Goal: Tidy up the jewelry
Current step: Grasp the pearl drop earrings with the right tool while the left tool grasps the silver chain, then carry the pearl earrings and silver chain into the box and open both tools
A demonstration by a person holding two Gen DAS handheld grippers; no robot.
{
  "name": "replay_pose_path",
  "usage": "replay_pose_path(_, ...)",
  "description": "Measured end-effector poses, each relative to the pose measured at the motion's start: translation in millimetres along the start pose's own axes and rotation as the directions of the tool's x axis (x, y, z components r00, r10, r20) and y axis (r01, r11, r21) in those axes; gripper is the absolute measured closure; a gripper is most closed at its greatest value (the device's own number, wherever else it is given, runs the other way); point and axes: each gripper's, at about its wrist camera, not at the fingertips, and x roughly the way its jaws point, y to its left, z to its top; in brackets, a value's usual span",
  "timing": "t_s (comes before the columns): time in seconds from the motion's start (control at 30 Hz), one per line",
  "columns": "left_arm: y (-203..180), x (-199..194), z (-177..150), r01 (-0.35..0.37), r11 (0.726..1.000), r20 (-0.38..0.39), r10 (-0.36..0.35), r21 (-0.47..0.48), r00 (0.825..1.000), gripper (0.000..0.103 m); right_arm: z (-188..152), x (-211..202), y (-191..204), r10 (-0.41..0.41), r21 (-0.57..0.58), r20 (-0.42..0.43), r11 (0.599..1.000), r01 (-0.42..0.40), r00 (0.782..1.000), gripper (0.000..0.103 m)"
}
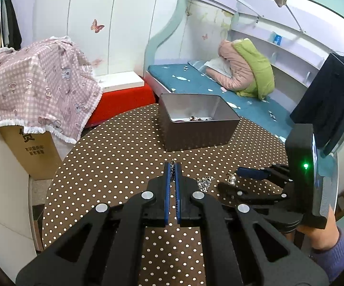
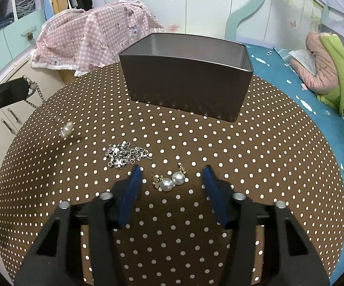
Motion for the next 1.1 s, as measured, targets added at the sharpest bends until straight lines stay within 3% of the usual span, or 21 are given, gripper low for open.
replay_pose_path(0.07, -2.3, 0.8, 0.0, 0.006, 1.000, -0.004, -0.006, -0.002, 1.000, 0.100, 0.8, 0.9, 0.3, -0.024, -0.020, -0.001, 1.000, 0.024, 1.000, 0.080)
replay_pose_path(0.17, -2.3, 3.2, 1.9, 0.024, 1.000, -0.010, -0.024, -0.009, 1.000, 0.100, -0.3, -0.2, -4.9, -0.019, -0.018, -0.004, 1.000, 0.019, 1.000, 0.091)
replay_pose_path(0.53, -18.3, 1.1, 34.2, 0.132, 0.991, -0.004, -0.132, -0.002, 0.991, 0.100, 11.6, -35.2, -24.2, 0.057, 0.024, 0.054, 0.998, -0.059, 0.997, 0.093)
replay_pose_path(0.93, -52.7, -4.5, 105.0, 0.184, 0.979, 0.042, -0.188, 0.090, 0.981, 0.100, 67.2, -86.0, -38.3, 0.118, 0.020, 0.188, 0.992, -0.124, 0.975, 0.093)
replay_pose_path(1.1, -52.5, 8.7, 133.5, 0.194, 0.977, 0.033, -0.197, 0.087, 0.980, 0.100, 93.0, -85.5, -45.7, 0.149, 0.032, 0.203, 0.987, -0.159, 0.968, 0.093)
